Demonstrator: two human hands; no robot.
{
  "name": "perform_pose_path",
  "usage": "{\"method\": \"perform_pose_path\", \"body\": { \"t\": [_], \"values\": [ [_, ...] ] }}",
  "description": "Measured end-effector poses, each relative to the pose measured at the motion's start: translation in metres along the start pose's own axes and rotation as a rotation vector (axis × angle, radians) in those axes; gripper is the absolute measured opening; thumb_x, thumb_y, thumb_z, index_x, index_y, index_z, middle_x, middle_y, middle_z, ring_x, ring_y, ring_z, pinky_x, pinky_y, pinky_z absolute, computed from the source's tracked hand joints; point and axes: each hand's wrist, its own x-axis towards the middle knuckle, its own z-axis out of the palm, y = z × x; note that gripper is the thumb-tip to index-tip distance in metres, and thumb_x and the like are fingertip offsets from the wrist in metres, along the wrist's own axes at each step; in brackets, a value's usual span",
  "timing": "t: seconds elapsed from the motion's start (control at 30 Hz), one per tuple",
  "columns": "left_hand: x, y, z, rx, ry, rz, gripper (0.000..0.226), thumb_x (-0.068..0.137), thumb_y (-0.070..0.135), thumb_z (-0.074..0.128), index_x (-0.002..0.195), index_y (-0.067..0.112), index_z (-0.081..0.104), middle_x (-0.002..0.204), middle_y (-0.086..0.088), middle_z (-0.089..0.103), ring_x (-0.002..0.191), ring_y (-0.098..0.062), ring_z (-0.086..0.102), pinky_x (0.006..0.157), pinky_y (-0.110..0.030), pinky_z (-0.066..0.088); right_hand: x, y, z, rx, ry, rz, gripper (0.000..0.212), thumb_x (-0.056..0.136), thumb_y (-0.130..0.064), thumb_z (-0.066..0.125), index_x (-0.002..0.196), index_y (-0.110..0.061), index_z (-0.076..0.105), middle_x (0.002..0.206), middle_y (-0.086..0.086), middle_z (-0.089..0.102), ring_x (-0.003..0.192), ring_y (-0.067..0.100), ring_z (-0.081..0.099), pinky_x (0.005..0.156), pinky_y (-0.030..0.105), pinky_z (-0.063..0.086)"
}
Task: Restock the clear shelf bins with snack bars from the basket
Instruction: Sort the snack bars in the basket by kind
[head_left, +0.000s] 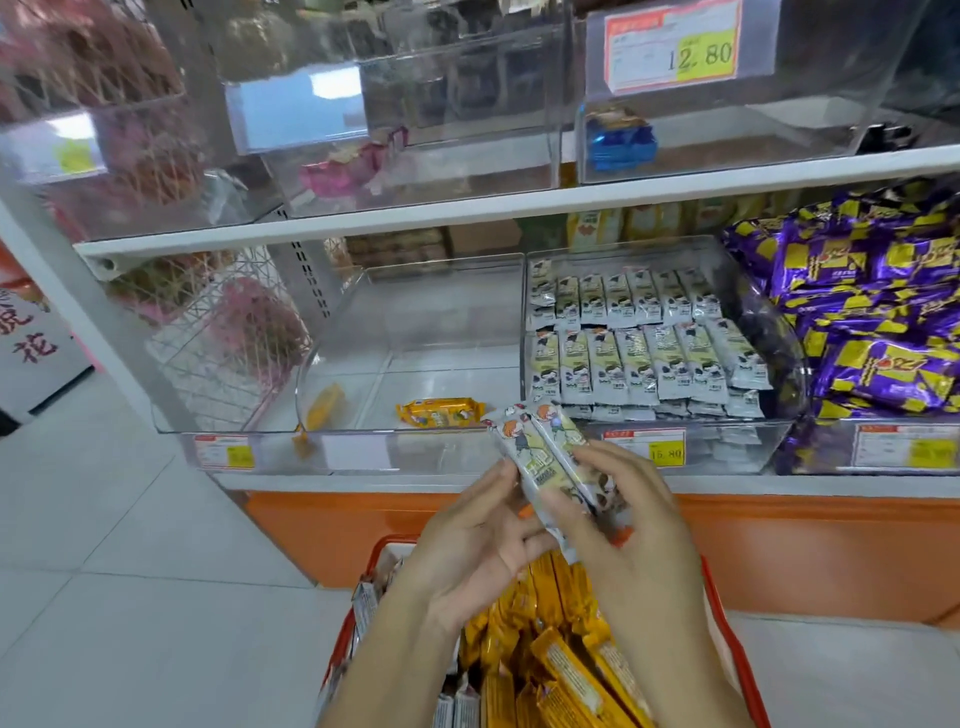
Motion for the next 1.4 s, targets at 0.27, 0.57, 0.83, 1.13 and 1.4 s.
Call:
{"method": "perform_pose_path", "body": {
  "t": [0.27, 0.57, 0.83, 1.13, 1.4],
  "values": [
    [0.026, 0.033, 0.036, 0.65, 0.104, 0.195, 0.031, 0.093, 0.008, 0.051, 0.122, 0.01, 0.061, 0.116, -0.004, 0.068, 0.111, -0.017, 0.063, 0.093, -0.03, 0.052, 0.04, -0.007, -0.021, -0.074, 0.122, 0.033, 0.046, 0.072, -0.025, 0.073, 0.111, -0.037, 0.05, 0.108, -0.02, 0.049, 0.094, -0.006, 0.052, 0.066, 0.009, 0.045],
    [0.096, 0.067, 0.036, 1.22, 0.459, 0.431, 0.039, 0.096, 0.017, 0.053, 0.134, 0.01, 0.051, 0.131, 0.0, 0.058, 0.118, -0.014, 0.055, 0.097, -0.028, 0.045, 0.205, 0.003, -0.028, -0.416, 0.01, 0.233, 0.039, 0.081, -0.026, 0.071, 0.116, -0.017, 0.056, 0.122, 0.009, 0.054, 0.087, 0.021, 0.052, 0.07, 0.027, 0.039],
    [0.102, 0.07, 0.028, 1.126, 0.362, 0.427, 0.037, 0.094, 0.002, 0.053, 0.127, 0.017, 0.057, 0.098, 0.022, 0.059, 0.085, 0.009, 0.058, 0.06, -0.015, 0.051, 0.283, 0.032, 0.014, -0.646, -0.15, 0.393, 0.051, 0.08, -0.053, 0.067, 0.109, -0.011, 0.057, 0.109, 0.013, 0.062, 0.094, 0.028, 0.063, 0.073, 0.033, 0.052],
    [0.108, 0.072, 0.019, 1.008, 0.355, 0.404, 0.037, 0.089, 0.0, 0.06, 0.124, 0.013, 0.061, 0.102, 0.013, 0.062, 0.096, -0.001, 0.06, 0.073, -0.008, 0.049, 0.284, 0.044, 0.06, -0.712, -0.079, 0.259, 0.038, 0.093, -0.034, 0.053, 0.125, -0.014, 0.051, 0.127, 0.017, 0.048, 0.109, 0.031, 0.054, 0.073, 0.03, 0.042],
    [0.099, 0.074, 0.018, 1.061, 0.343, 0.39, 0.033, 0.089, 0.006, 0.062, 0.122, 0.01, 0.063, 0.113, 0.003, 0.065, 0.104, -0.008, 0.061, 0.092, -0.02, 0.048, 0.252, 0.022, 0.039, -0.464, 0.035, 0.144, 0.019, 0.089, -0.025, 0.061, 0.106, -0.015, 0.059, 0.115, 0.012, 0.056, 0.095, 0.025, 0.059, 0.081, 0.031, 0.051]
  ]
}}
